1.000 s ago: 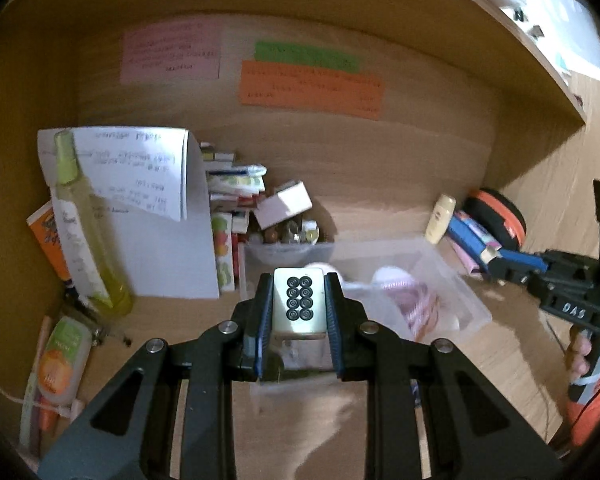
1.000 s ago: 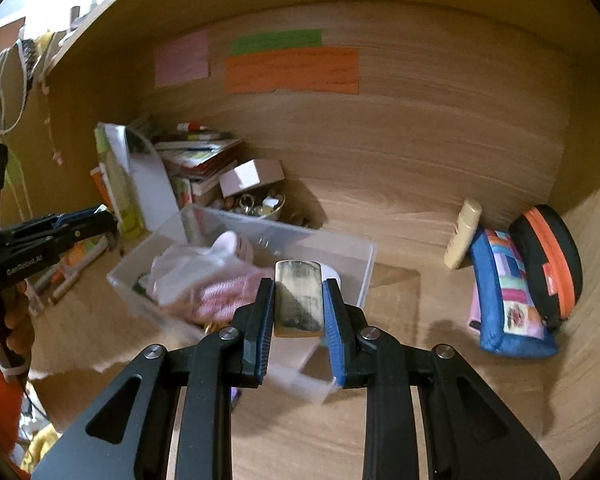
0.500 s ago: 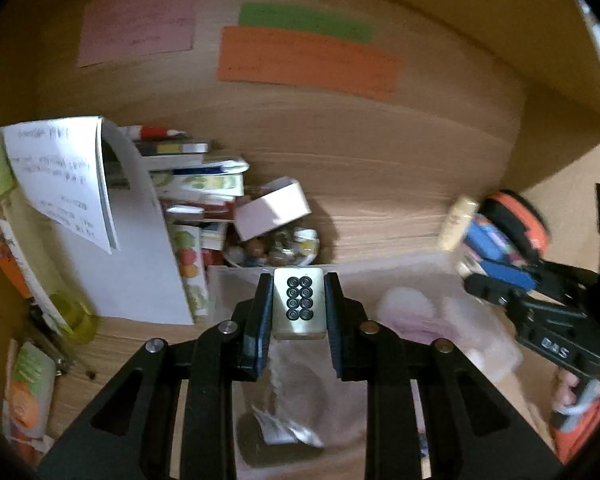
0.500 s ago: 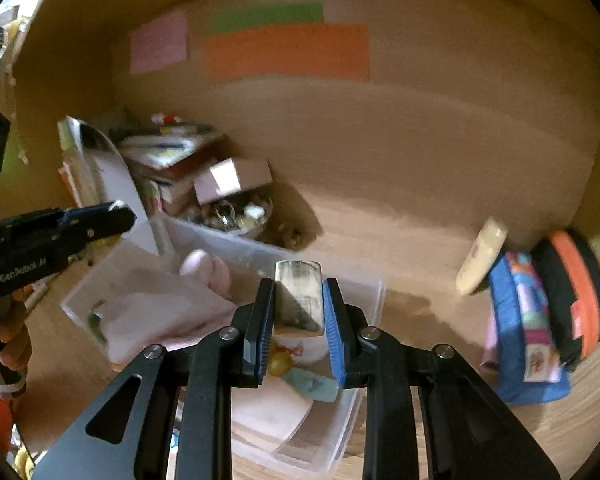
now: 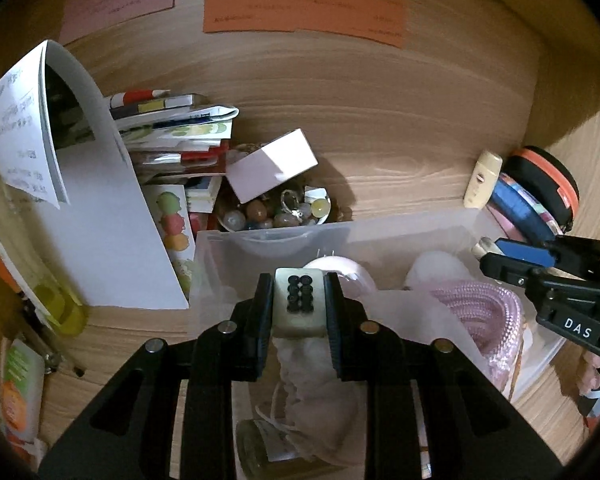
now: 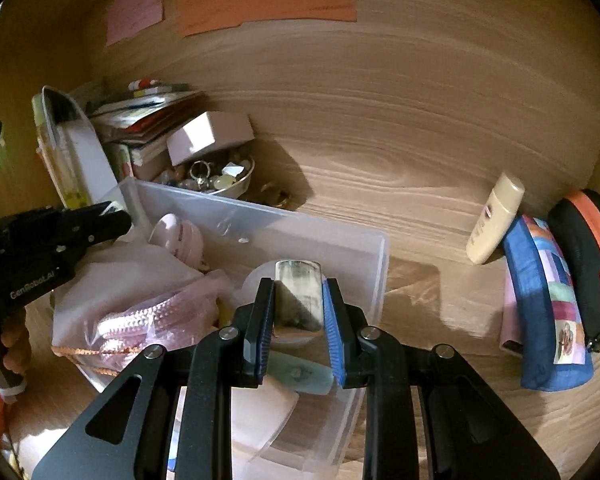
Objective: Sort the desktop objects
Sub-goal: 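Carry the dice box and soap bar into the clear bin and release both, then move both grippers toward the black hair tie and blue Max box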
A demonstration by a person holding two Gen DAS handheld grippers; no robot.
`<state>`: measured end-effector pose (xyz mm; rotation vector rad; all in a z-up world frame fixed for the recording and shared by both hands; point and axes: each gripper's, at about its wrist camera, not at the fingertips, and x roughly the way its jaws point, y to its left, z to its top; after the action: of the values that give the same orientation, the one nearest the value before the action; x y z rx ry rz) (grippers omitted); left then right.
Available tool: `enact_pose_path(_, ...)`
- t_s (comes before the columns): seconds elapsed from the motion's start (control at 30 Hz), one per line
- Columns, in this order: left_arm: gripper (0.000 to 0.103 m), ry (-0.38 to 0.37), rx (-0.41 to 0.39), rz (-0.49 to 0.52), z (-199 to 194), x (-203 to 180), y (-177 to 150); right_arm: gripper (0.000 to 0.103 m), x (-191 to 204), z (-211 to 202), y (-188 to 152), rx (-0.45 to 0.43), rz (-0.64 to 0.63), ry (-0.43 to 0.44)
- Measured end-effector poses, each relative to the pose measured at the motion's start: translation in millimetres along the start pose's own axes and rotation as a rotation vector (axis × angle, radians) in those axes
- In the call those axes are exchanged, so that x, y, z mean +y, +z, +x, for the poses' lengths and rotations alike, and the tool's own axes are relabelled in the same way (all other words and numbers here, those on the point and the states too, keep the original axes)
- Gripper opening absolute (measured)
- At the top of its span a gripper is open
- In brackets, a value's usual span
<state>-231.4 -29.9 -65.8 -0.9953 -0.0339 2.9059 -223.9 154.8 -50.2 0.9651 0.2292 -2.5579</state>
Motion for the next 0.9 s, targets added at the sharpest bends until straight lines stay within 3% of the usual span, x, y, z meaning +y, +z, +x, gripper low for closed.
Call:
enact_pose_path(0.07, 0.024, -0.013, 0.006, -0.008, -1, 1, 0, 0.022, 2, 0, -1, -0.001, -0.009, -0.002)
enact_pose_path(0.23, 0.040, -0.022, -0.011, -0.010, -7, 0, 1, 0.024, 9, -5, -1, -0.028, -0.038, -0.033)
enact_pose_path(0.37, 0.053, -0.040, -0.054, 0.004, -17, -7, 3, 0.052, 12, -14, 1, -0.077, -0.045, -0.049)
enact_pose_path(0.4, 0.059, -0.013, -0.072, 0.008, -20, -10, 4, 0.058, 14, -18, 2, -0.101, -0.053, -0.072)
enact_pose_path(0.6, 0.065, 0.040, -0.061, 0.011, -32, -15, 8, 0.075, 20, -39, 9, -0.157, -0.069, -0.119)
enact_pose_path(0.7, 0.081, 0.070, -0.080, 0.011, -49, -16, 7, 0.083, 23, -54, 10, -0.182, -0.072, -0.119)
enact_pose_path(0.77, 0.097, 0.087, -0.098, 0.000, -61, -15, 4, 0.084, 27, -69, 7, -0.200, -0.082, -0.118)
enact_pose_path(0.83, 0.099, 0.109, -0.123, -0.006, -74, -16, 2, 0.088, 30, -79, 4, -0.207, -0.091, -0.119)
enact_pose_path(0.9, 0.099, 0.122, -0.130, 0.004, -84, -20, 1, 0.101, 33, -90, -1, -0.212, -0.095, -0.115)
